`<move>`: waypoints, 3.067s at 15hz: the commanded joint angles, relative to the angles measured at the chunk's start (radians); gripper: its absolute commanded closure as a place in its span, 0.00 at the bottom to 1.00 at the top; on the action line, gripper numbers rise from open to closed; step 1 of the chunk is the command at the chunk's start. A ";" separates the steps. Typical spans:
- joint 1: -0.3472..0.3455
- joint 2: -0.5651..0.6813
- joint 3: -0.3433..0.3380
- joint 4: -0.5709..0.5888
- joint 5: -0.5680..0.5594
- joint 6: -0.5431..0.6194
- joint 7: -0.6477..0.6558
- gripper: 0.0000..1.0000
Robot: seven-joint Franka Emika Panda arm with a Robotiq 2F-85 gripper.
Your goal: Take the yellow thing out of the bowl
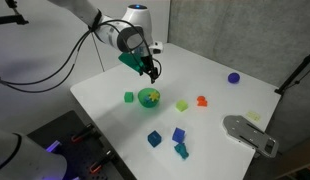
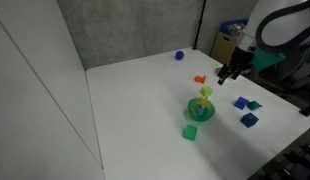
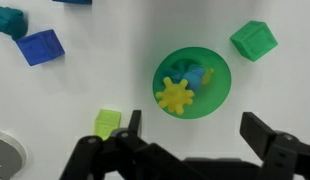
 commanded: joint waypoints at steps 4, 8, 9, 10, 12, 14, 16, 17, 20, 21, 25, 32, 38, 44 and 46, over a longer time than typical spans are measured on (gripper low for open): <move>0.018 0.185 -0.006 0.087 0.000 0.120 0.075 0.00; 0.025 0.277 -0.011 0.125 0.005 0.171 0.094 0.00; 0.025 0.298 -0.010 0.137 0.009 0.175 0.096 0.00; 0.029 0.319 -0.013 0.149 0.007 0.183 0.103 0.00; 0.037 0.362 -0.019 0.175 0.005 0.200 0.112 0.00; 0.044 0.401 -0.024 0.202 0.007 0.210 0.123 0.00; 0.048 0.433 -0.026 0.226 0.011 0.212 0.128 0.00; 0.050 0.445 -0.028 0.235 0.011 0.213 0.130 0.00; 0.051 0.478 -0.026 0.263 0.016 0.215 0.132 0.00; 0.051 0.485 -0.026 0.272 0.018 0.213 0.133 0.00; 0.062 0.509 -0.040 0.297 0.010 0.211 0.141 0.24; 0.072 0.500 -0.051 0.292 0.007 0.190 0.138 0.75; 0.031 0.405 -0.022 0.266 0.030 0.100 0.102 0.85; -0.016 0.296 -0.053 0.246 0.024 0.058 0.085 0.86; -0.037 0.276 -0.081 0.227 0.009 0.074 0.078 0.86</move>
